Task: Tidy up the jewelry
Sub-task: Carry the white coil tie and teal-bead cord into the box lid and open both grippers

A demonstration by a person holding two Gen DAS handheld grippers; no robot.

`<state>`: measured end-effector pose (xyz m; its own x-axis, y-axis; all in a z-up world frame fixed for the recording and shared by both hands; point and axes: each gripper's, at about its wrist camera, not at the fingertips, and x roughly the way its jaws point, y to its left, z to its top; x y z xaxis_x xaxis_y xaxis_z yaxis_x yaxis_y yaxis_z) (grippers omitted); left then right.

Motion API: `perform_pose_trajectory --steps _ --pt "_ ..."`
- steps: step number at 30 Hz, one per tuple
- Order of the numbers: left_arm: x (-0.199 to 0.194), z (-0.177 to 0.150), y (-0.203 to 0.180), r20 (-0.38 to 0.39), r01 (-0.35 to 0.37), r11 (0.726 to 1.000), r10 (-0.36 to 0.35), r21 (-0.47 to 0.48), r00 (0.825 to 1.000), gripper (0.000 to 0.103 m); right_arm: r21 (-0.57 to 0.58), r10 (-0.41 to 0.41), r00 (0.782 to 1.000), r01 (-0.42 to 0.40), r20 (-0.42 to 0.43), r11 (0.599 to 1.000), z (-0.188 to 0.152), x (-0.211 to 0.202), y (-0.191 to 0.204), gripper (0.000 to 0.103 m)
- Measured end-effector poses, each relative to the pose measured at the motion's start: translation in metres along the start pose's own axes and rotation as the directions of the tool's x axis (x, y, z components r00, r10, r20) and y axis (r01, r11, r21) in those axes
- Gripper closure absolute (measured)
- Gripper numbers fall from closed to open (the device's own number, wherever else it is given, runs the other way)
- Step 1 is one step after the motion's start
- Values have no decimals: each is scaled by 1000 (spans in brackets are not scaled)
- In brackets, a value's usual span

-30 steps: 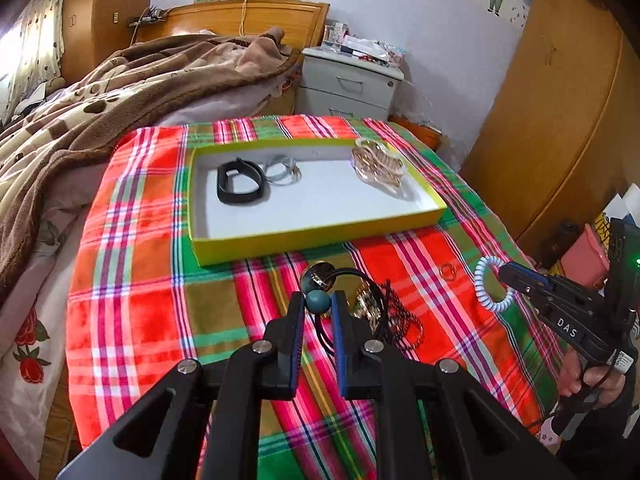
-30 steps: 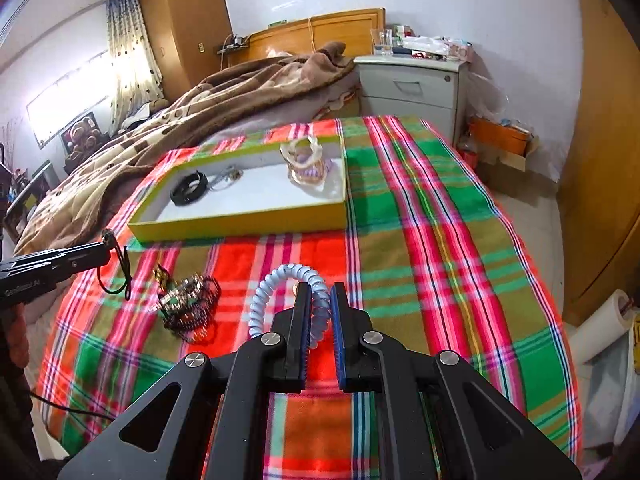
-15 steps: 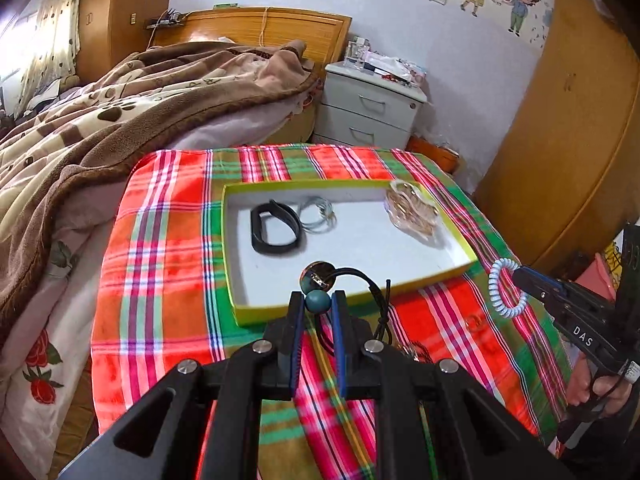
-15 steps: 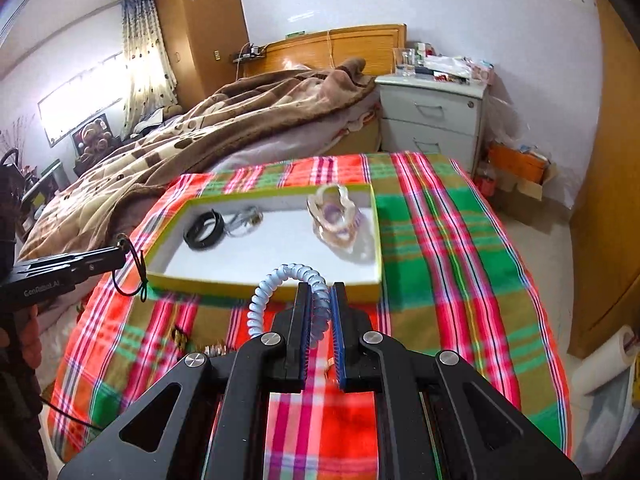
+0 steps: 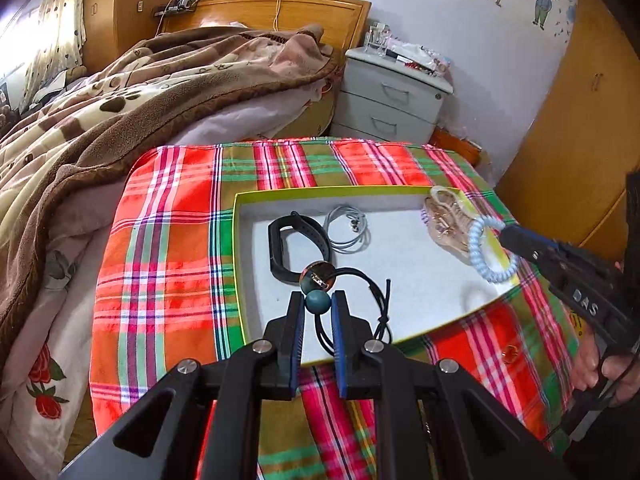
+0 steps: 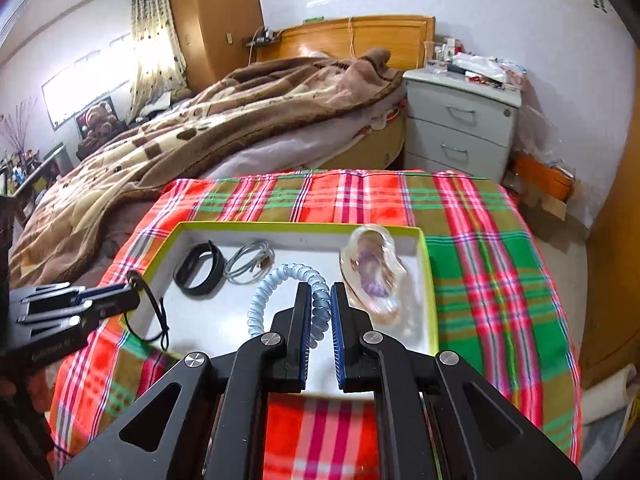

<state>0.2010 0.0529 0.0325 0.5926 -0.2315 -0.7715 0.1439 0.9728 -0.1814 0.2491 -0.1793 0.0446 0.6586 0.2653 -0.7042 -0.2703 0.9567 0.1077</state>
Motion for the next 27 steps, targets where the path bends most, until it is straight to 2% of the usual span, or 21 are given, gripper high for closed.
perform_pose_trajectory --steps 10,15,20,27 --pt "26 1 9 -44 -15 1000 15 -18 999 89 -70 -26 997 20 -75 997 20 52 11 93" --pt "35 1 12 -68 -35 999 33 -17 997 89 -104 -22 994 11 -107 995 21 67 17 93" --pt "44 -2 19 -103 -46 998 42 -39 994 89 -133 -52 990 34 -134 991 22 80 21 93" --pt "48 -1 18 -107 -47 998 43 -39 993 89 -149 -58 985 33 -162 988 24 93 21 93"
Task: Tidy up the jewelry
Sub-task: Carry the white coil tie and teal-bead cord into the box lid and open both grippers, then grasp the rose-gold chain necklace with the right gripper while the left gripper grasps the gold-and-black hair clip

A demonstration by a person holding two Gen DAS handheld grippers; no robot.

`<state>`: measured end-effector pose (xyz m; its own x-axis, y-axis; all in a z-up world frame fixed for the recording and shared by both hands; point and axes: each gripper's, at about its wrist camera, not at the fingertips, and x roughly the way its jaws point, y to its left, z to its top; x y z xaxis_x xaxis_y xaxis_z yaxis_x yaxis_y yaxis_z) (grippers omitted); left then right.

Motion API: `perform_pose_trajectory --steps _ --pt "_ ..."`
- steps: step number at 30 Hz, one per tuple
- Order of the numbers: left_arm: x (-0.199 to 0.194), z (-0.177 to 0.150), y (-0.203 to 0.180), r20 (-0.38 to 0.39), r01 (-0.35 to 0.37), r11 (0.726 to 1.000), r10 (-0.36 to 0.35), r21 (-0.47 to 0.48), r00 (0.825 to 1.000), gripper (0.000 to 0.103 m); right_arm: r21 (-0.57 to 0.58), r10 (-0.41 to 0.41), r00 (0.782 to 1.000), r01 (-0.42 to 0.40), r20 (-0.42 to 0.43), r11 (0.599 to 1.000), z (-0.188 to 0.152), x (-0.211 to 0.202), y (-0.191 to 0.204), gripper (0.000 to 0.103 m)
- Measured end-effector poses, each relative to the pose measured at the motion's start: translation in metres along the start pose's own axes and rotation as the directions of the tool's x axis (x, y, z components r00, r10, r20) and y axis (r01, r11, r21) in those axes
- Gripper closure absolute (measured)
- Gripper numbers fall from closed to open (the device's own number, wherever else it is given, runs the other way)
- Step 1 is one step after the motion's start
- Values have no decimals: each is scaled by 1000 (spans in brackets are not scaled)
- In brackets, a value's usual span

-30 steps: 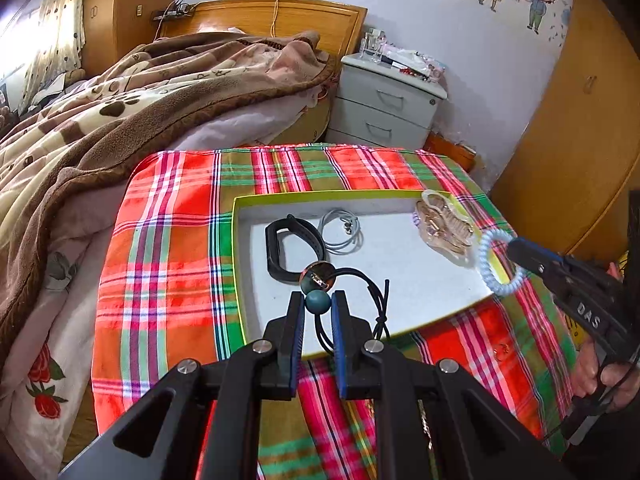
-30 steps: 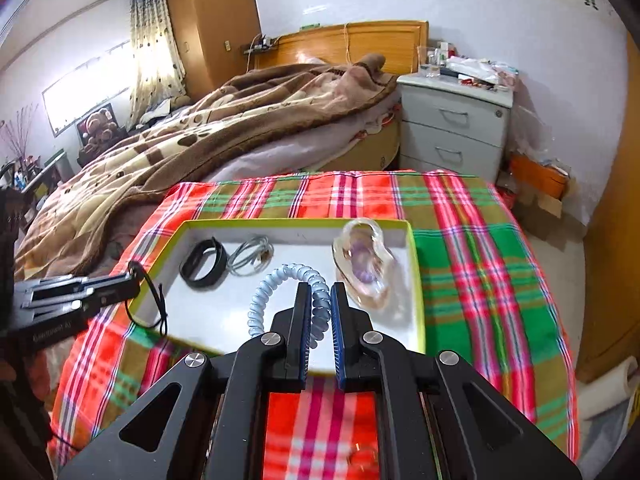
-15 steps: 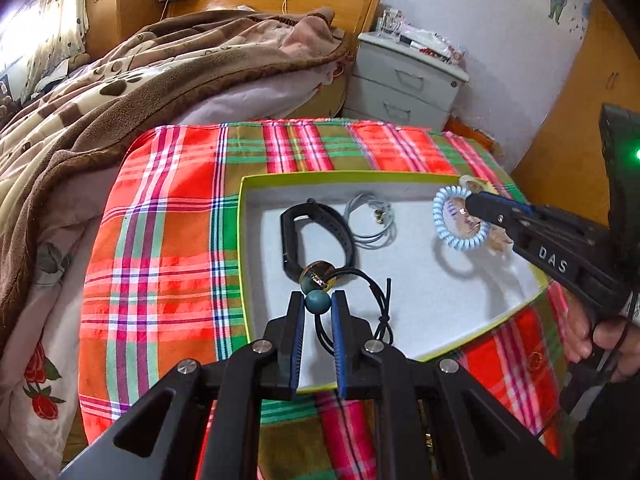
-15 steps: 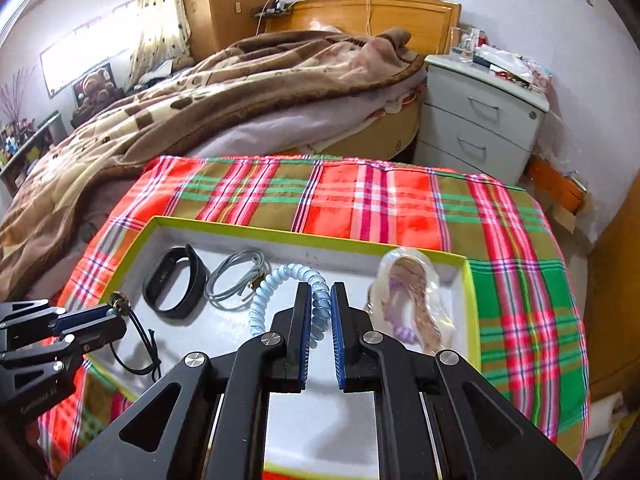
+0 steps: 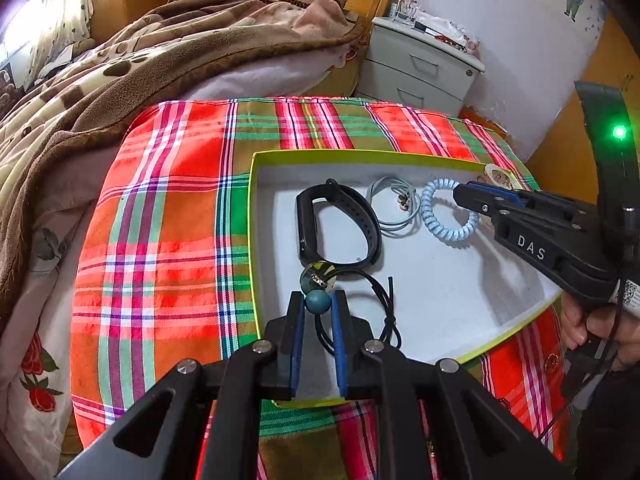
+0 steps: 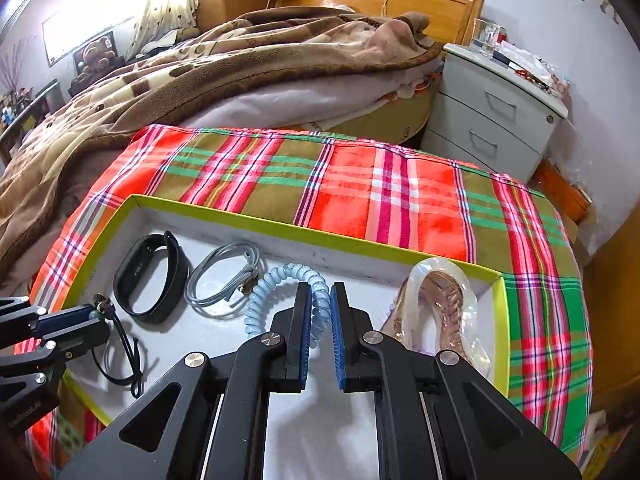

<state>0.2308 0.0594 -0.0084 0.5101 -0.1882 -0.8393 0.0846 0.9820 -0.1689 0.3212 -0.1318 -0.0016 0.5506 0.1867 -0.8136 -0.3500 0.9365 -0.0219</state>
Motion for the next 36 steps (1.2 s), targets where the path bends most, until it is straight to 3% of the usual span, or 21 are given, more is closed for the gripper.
perform_pose_trajectory --steps 13,20,30,36 --pt "2 4 0 -8 0 1000 0 3 1000 86 -25 -14 1000 14 0 1000 2 4 3 92" --pt "0 3 -2 -4 15 1000 -15 0 1000 78 -27 -12 999 13 32 1000 1 -5 4 81" --pt "-31 -10 -4 55 52 999 -51 -13 997 71 13 27 993 -29 118 1000 -22 -53 0 76" --pt "-44 -29 -12 55 121 993 -121 11 991 68 50 39 988 -47 149 998 -48 -79 -3 75"
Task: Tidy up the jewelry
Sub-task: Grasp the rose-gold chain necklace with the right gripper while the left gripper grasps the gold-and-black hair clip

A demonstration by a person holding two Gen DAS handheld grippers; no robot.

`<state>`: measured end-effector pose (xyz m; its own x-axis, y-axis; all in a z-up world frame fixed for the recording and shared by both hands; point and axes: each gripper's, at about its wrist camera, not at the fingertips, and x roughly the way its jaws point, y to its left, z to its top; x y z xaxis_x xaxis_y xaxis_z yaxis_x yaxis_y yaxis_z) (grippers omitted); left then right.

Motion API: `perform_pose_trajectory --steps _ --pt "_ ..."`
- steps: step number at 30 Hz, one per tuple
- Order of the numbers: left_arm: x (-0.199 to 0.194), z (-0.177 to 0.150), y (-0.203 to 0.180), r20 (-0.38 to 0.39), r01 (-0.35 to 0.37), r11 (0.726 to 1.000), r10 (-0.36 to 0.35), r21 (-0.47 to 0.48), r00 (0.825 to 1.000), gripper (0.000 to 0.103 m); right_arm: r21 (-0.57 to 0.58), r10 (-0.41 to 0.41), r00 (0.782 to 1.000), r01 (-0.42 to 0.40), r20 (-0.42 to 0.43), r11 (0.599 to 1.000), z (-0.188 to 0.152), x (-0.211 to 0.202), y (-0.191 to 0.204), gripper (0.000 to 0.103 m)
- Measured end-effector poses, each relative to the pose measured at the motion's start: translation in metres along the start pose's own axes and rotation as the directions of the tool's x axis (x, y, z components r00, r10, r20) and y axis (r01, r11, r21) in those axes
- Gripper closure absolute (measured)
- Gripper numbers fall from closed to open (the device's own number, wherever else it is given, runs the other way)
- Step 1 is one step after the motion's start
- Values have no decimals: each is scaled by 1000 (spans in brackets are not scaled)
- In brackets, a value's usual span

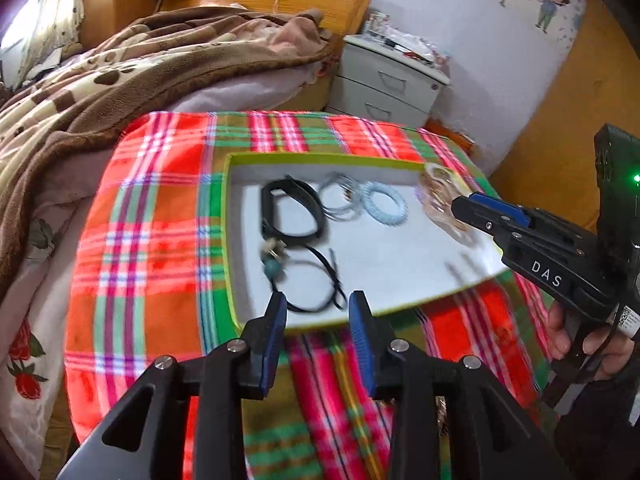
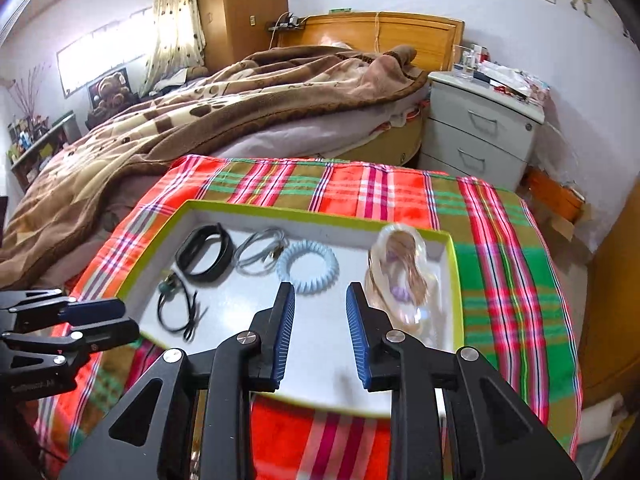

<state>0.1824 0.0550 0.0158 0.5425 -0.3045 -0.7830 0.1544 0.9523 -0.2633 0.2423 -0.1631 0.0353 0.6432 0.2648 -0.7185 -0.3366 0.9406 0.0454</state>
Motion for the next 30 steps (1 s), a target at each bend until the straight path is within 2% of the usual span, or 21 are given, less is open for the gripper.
perform_pose_trajectory --steps 11,17,23,30 --pt "1 -34 -20 -52 131 991 -129 22 990 63 78 3 999 -6 34 997 -42 -39 -8 74" --pt "9 -45 -30 -86 144 989 -141 38 986 63 116 -22 999 18 40 993 -60 -53 -15 74" --pt "21 -49 -34 -118 123 991 -116 49 986 63 153 -32 999 25 44 988 -73 -64 -19 73" --pt "23 -48 -33 -104 123 992 -119 36 987 65 168 -26 999 20 39 986 -83 -69 -18 73"
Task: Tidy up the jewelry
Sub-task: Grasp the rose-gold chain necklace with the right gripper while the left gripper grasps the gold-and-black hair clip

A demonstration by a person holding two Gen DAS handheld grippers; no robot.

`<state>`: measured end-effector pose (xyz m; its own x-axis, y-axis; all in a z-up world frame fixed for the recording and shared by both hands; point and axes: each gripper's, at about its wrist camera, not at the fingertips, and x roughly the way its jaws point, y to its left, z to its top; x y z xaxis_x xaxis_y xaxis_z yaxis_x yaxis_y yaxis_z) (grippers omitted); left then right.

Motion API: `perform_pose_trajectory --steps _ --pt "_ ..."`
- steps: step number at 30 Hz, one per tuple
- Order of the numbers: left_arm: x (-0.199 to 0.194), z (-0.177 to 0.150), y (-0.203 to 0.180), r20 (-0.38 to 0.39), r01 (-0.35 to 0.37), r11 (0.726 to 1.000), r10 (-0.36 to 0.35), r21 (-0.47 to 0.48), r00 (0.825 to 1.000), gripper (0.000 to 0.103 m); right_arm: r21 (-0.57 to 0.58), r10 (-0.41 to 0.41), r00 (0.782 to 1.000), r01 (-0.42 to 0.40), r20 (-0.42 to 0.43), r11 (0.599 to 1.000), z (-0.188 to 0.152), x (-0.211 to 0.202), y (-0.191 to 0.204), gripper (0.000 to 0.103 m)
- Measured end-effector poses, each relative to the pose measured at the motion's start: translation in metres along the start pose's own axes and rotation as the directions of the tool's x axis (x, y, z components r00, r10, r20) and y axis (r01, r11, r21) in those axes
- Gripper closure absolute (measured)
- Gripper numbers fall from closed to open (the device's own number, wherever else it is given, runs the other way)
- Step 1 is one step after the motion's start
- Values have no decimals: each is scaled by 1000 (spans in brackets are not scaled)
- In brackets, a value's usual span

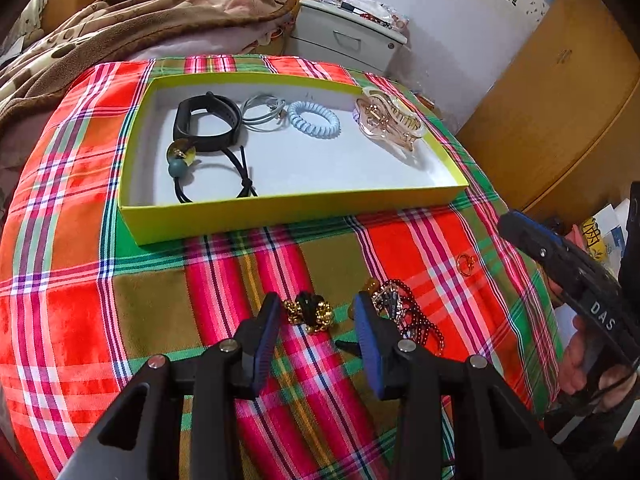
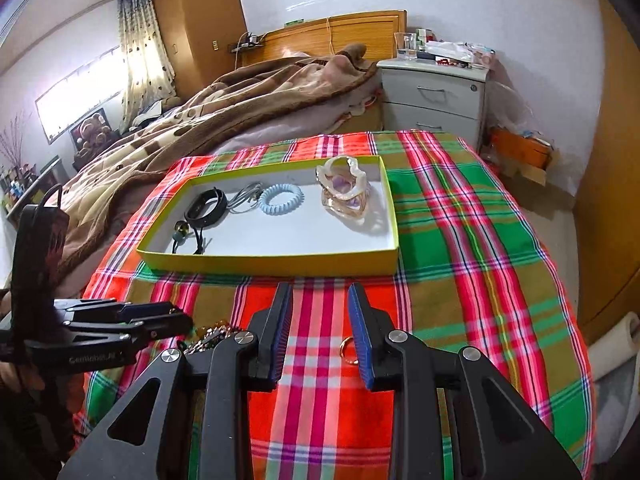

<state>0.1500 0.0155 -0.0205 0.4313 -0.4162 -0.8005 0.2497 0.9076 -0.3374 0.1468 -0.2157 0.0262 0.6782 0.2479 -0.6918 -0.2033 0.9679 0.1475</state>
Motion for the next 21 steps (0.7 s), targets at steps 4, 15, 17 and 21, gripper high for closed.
perform_pose_trajectory --steps 4,15,17,21 --pt "0 1 3 2 -23 1000 23 -5 1000 78 6 6 1000 -6 -22 1000 -5 2 3 73" --pt "-13 -4 16 43 -27 999 29 -35 999 79 36 64 994 -61 -91 998 -18 17 35 74" --pt "-15 -5 19 48 -33 999 35 -39 998 79 37 99 989 -96 -106 995 -19 20 43 74" --pt "-18 -7 23 55 -24 999 26 -45 998 79 7 133 981 -133 -140 991 -19 28 62 74"
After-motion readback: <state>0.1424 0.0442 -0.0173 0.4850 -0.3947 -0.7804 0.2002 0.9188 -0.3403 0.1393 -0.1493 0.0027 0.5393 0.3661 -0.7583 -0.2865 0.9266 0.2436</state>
